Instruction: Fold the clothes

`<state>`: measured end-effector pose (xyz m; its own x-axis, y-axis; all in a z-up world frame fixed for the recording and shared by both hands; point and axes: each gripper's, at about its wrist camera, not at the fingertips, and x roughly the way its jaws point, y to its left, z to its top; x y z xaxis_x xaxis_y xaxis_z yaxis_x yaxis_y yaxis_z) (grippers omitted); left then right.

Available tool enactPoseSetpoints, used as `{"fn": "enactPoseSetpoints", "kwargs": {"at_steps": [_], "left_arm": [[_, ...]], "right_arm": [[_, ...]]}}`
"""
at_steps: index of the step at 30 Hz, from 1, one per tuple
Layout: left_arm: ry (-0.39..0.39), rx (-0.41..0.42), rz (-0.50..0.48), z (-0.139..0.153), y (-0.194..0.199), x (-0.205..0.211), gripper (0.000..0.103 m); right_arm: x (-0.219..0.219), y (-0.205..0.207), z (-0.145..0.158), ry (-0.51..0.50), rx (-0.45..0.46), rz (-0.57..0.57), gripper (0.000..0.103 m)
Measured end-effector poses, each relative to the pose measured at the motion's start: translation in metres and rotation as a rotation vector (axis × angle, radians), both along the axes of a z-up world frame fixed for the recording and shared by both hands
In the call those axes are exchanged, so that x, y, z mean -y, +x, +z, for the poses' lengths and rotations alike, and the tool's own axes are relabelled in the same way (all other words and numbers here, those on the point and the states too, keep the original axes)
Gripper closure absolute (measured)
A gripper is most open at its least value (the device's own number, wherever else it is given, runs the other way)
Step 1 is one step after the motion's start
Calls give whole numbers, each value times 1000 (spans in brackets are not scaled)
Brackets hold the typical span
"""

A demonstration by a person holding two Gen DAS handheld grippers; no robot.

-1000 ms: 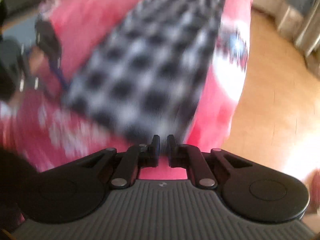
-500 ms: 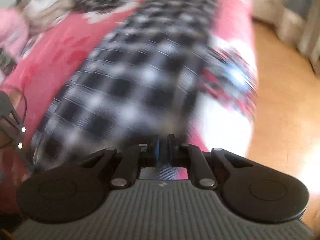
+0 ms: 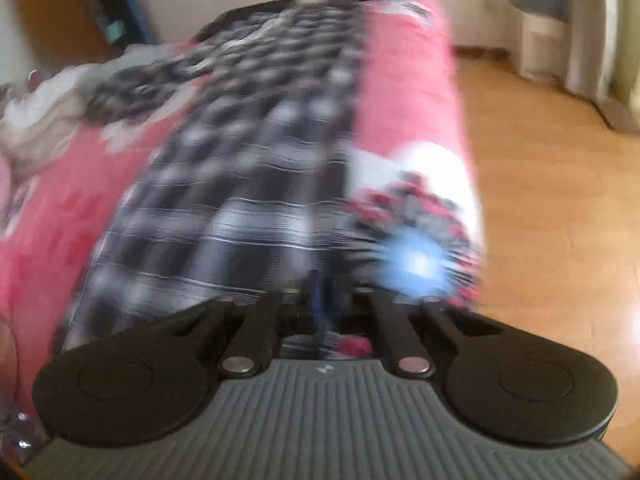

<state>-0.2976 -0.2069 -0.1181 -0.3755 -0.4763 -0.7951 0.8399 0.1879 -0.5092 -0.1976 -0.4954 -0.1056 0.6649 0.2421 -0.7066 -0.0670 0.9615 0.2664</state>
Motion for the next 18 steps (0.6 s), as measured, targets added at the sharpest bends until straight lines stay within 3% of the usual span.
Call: {"fn": "enactPoseSetpoints", "kwargs": {"at_steps": [1,4,9,14,16,18], "left_arm": [[-4,-16,9,-1,2,-1,44],[-10,-48,11,-3,7,-2,43],[-5,-80,-9,-5,13,1,41],[-18,-96,-8,-6,14,-2,40],[-20,-115,-5,-7,17,-2,40],[-18,-134,-4,-9,20,-1,40]], "right_arm": [[4,2,-3,0,2,-17,97],[2,-2,11,6,58,-6,97],[-47,30,9,91,93,149,98],[-20,43,-7,75,83,18,103],[-13,41,4,60,123,-39,97],[-28,48,12,73,138,36,97]]}}
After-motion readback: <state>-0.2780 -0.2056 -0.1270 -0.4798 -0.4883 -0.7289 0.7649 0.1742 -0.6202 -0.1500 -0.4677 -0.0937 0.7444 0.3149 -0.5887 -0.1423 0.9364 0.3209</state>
